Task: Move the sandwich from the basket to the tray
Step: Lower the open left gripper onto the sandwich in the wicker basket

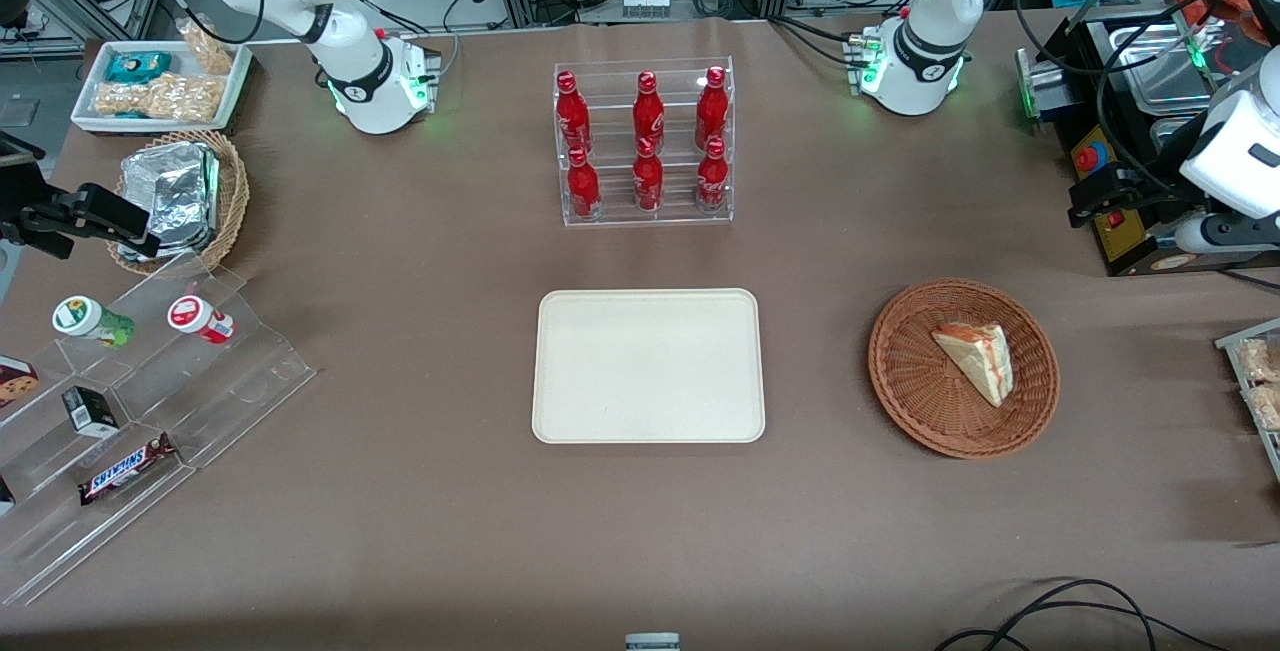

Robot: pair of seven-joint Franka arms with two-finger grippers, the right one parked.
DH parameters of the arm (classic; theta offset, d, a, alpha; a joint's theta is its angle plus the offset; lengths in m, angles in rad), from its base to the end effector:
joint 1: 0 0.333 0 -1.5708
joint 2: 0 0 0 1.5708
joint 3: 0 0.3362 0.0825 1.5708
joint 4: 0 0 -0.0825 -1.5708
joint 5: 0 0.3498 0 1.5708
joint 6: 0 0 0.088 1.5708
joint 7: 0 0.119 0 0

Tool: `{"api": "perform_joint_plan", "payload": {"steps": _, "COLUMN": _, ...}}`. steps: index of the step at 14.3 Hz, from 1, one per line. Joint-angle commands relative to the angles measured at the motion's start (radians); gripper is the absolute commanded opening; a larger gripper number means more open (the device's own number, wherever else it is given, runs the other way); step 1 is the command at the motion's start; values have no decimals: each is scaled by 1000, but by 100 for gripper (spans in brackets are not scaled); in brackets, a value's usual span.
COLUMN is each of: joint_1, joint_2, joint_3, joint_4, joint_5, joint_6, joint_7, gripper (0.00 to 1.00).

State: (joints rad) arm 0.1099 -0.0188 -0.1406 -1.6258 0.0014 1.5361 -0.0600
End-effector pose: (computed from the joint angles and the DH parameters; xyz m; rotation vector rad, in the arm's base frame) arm 0.5079 -0.0162 0.6154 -3.1320 -0.0461 0.1110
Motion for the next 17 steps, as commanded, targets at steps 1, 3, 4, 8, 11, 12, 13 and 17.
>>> {"api": "perform_joint_plan", "payload": {"steps": 1, "joint_1": -13, "joint_2": 26, "joint_3": 12, "joint_4": 46, "joint_5": -9, "joint_6": -20, "joint_7": 11, "gripper": 100}}
{"api": "perform_joint_plan", "payload": {"steps": 3, "joint_1": -13, "joint_2": 23, "joint_3": 12, "joint_4": 38, "joint_5": -9, "joint_6": -24, "joint_7": 9, "gripper": 100}}
{"api": "perform_joint_plan", "payload": {"steps": 4, "joint_1": -13, "joint_2": 28, "joint_3": 12, "joint_4": 37, "joint_5": -9, "joint_6": -27, "joint_7": 6, "gripper": 100}}
{"api": "perform_joint_plan", "payload": {"steps": 8, "joint_1": -9, "joint_2": 94, "joint_3": 13, "joint_4": -12, "joint_5": -3, "joint_6": -22, "joint_7": 2, "gripper": 100}}
{"api": "perform_joint_plan", "payload": {"steps": 11, "joint_1": -3, "joint_2": 152, "joint_3": 15, "joint_4": -101, "joint_5": 0, "joint_6": 68, "joint_7": -10, "gripper": 100}}
{"api": "perform_joint_plan", "payload": {"steps": 12, "joint_1": -3, "joint_2": 149, "joint_3": 16, "joint_4": -171, "joint_5": 2, "joint_6": 164, "joint_7": -32, "gripper": 100}}
{"api": "perform_joint_plan", "payload": {"steps": 13, "joint_1": -3, "joint_2": 143, "joint_3": 16, "joint_4": -252, "joint_5": 3, "joint_6": 280, "joint_7": -71, "gripper": 100}}
{"api": "perform_joint_plan", "payload": {"steps": 17, "joint_1": 1, "joint_2": 164, "joint_3": 19, "joint_4": -437, "joint_5": 2, "joint_6": 631, "joint_7": -397, "gripper": 100}}
